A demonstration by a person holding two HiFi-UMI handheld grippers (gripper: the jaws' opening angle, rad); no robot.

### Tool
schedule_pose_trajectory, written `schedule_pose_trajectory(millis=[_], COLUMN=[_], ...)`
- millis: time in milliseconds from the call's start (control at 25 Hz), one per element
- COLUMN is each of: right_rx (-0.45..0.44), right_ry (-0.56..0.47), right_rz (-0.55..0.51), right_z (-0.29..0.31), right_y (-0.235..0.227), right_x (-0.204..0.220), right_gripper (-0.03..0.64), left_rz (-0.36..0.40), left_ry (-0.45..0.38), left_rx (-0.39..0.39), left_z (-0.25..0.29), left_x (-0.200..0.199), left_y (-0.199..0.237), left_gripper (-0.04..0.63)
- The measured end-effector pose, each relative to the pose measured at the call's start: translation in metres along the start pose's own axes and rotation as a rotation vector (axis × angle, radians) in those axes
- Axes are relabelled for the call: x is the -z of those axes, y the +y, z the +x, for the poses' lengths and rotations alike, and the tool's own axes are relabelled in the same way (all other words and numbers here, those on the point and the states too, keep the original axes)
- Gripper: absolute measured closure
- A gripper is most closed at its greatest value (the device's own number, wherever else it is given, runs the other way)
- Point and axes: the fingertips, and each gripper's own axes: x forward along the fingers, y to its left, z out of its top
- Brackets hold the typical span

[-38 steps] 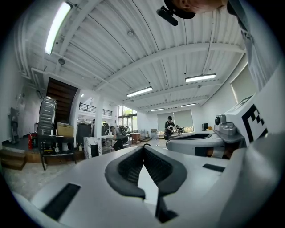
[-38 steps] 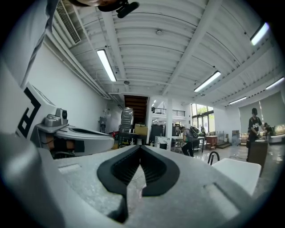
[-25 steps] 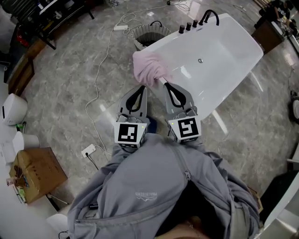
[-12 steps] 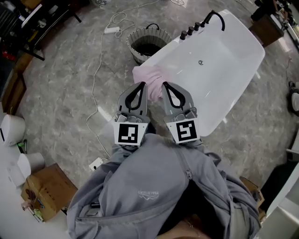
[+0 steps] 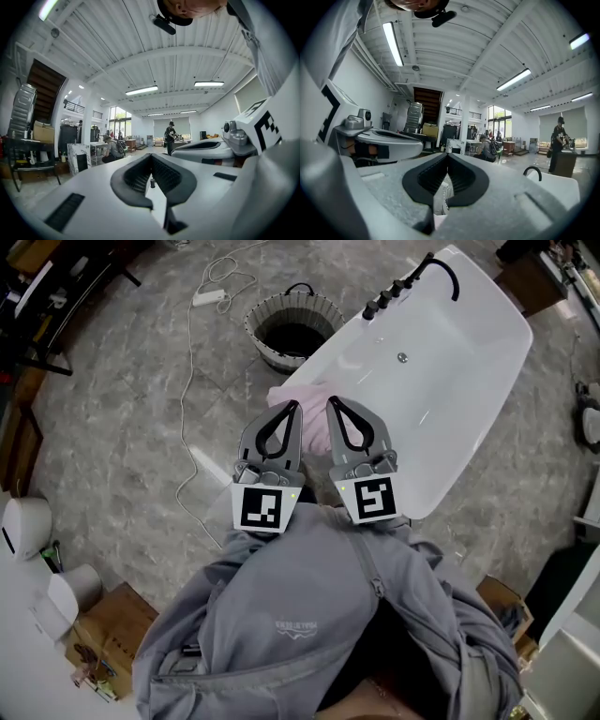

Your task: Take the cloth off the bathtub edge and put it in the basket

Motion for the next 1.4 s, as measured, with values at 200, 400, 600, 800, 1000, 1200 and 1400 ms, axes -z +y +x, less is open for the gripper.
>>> schedule_pose_trajectory(millis=[200, 400, 600, 800, 1000, 1200, 1400], right_rx=[0.01, 0.0, 0.0, 0.006, 0.003, -0.016, -0.044], right_ry=[0.038, 0.075, 0.05, 0.061, 0.086, 0.121, 0.179], right_rz=[0.006, -0.008, -0.022, -0.031, -0.013, 0.012, 0.03], right_z=[0.016, 0.022, 0.026, 0.028, 0.034, 0.048, 0.053], right_y=[-0.007, -0.019, -0.038, -0.056, -0.064, -0.064, -0.06], right_x=[0.012, 0.019, 0.017, 0.024, 0.041, 0.072, 0.117], right_gripper=[0.612, 0.612, 0.612, 0.612, 0.612, 0.612, 0.612], left_rz=[-0.015, -0.029, 0.003, -0.006, 0.015, 0.015, 0.059], left_ry=[0.0, 0.026, 0.016, 0.034, 0.069, 0.112, 0.163], left_rx=[0.022, 0.046, 0.036, 0.031, 0.041, 0.058, 0.078], left_z=[0.02, 0.037, 0.05, 0.06, 0.07, 0.084, 0.088], left_x=[0.008, 0.017, 0.017, 0.022, 0.036, 0.067, 0.102], left_y=[0.012, 0.009, 0.007, 0.007, 0.007, 0.013, 0.016], left_gripper=[0.589, 0.591, 0.589, 0.591, 0.591, 0.589, 0.59])
